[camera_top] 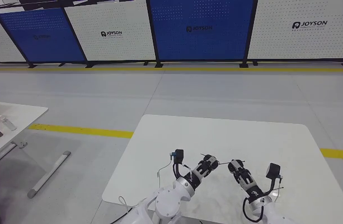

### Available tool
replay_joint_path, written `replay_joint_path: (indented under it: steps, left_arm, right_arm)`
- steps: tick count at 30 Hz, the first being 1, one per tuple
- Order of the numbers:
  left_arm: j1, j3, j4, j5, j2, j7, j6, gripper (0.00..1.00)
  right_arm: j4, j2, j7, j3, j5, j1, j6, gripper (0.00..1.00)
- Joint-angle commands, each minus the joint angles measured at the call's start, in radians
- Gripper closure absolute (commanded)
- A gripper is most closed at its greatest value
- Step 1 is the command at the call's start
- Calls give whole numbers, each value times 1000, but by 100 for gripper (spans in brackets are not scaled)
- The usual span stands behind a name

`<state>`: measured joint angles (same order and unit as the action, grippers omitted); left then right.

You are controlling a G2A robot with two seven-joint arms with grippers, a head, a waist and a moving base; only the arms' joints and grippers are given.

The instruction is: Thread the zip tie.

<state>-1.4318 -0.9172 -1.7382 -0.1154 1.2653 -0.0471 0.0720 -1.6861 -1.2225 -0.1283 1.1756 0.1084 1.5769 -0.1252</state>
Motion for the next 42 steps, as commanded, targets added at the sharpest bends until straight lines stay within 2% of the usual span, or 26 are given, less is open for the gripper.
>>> replay_joint_path:
  steps: [1,7,13,24,33,34,36,42]
  left_arm:
    - [2,-1,1,-13,1,12,1,100]
    - [3,-4,1,14,3,1,2,100]
    - [0,-11,-1,44,1,7,22,100]
    - [12,-9,16,41,7,22,43,100]
    - [9,-12,17,46,10,17,35,100]
    - [8,-12,18,48,10,18,35,95]
    - [7,-11,18,51,11,17,35,91]
    - [8,-8,22,60,13,21,37,84]
  right_arm:
    - [4,-2,-10,-6,2,-6,2,100]
    - [8,-5,-3,-6,-8,-15,13,100]
    - [-11,-6,10,7,-24,2,21,100]
    - [-27,-10,22,19,-23,13,66,100]
    - [-22,-15,25,18,-31,10,79,100]
    - [-21,-15,25,18,-32,10,80,100]
    - [-20,-16,25,18,-34,8,82,100]
    - [-17,-19,26,17,-39,6,89,100]
